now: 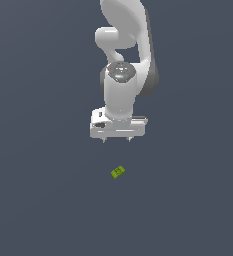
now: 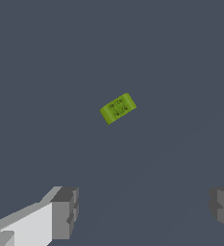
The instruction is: Pick up the object and move it to a goal position.
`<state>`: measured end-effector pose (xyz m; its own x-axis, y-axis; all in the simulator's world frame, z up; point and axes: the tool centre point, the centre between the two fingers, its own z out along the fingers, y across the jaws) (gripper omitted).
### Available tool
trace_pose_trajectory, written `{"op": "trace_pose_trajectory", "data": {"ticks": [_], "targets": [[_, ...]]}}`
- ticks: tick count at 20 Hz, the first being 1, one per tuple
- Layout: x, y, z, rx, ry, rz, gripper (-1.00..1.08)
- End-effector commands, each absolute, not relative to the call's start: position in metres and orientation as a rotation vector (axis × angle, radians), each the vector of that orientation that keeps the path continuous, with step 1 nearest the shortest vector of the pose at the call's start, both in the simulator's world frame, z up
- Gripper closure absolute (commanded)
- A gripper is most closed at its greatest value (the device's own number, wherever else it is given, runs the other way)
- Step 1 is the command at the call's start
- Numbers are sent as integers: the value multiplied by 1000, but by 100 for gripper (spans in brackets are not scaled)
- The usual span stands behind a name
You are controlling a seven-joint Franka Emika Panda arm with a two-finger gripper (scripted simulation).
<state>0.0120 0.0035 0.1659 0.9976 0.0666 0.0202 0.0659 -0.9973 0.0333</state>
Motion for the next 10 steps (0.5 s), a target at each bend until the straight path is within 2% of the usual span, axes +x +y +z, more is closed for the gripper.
{"op": "trace_pose_trajectory", "data": {"ticks": [1, 10], "targets": [[12, 3, 166, 3107, 100, 32, -92], [20, 3, 158, 3115, -39, 30, -92]]}}
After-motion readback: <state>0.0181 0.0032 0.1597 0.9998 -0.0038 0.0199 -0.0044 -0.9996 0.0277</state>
